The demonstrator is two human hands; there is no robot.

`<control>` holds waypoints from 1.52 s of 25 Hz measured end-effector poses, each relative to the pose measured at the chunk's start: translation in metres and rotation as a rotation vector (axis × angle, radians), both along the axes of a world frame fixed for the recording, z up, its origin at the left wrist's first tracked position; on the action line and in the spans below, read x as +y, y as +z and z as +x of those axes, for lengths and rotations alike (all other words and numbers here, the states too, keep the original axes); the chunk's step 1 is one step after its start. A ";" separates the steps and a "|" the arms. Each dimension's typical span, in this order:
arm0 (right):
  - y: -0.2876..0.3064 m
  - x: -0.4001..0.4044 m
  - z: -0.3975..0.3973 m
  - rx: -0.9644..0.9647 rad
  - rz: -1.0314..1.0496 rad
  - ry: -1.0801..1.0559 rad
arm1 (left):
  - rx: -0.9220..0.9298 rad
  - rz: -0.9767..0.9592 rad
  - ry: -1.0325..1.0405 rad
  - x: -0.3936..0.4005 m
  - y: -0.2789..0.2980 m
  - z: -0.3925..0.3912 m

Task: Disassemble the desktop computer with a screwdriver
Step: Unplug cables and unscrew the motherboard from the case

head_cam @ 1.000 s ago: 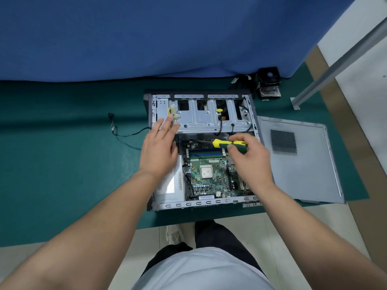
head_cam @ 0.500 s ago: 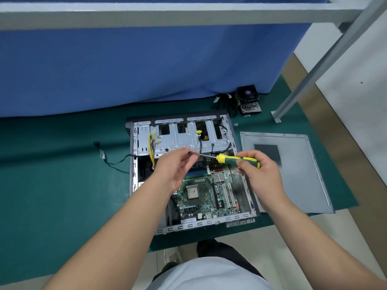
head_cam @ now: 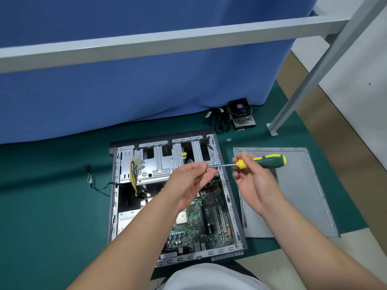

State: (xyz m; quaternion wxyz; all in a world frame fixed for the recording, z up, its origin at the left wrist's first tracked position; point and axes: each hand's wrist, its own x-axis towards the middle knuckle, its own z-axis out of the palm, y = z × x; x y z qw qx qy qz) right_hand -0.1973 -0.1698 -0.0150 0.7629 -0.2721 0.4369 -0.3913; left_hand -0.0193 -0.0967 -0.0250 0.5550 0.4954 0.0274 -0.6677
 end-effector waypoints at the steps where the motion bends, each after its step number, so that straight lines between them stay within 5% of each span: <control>1: 0.001 -0.009 -0.001 0.010 -0.023 -0.014 | -0.024 0.004 -0.016 -0.006 0.000 -0.002; 5: 0.012 -0.053 -0.010 0.017 -0.277 0.002 | -0.071 0.048 -0.022 -0.022 0.000 -0.007; 8: 0.013 -0.078 -0.011 0.227 -0.482 0.146 | -0.102 0.054 -0.020 -0.035 0.000 -0.010; 11: -0.001 -0.084 -0.006 0.450 -0.502 0.380 | -0.154 0.023 -0.070 -0.050 0.002 -0.017; 14: -0.016 -0.081 0.001 0.455 -0.421 0.494 | -0.126 -0.004 -0.098 -0.064 0.002 -0.023; 18: -0.025 -0.080 0.007 0.325 -0.241 0.460 | -0.026 -0.029 -0.162 -0.076 -0.003 -0.022; 26: -0.027 -0.091 0.006 0.385 -0.285 0.553 | 0.060 -0.003 -0.195 -0.083 -0.008 -0.020; 34: -0.030 -0.099 0.003 0.720 -0.576 0.532 | -0.193 0.208 -0.073 -0.102 -0.002 -0.041; 38: -0.034 -0.099 0.004 0.710 -0.709 0.414 | -0.127 0.218 0.004 -0.101 -0.002 -0.041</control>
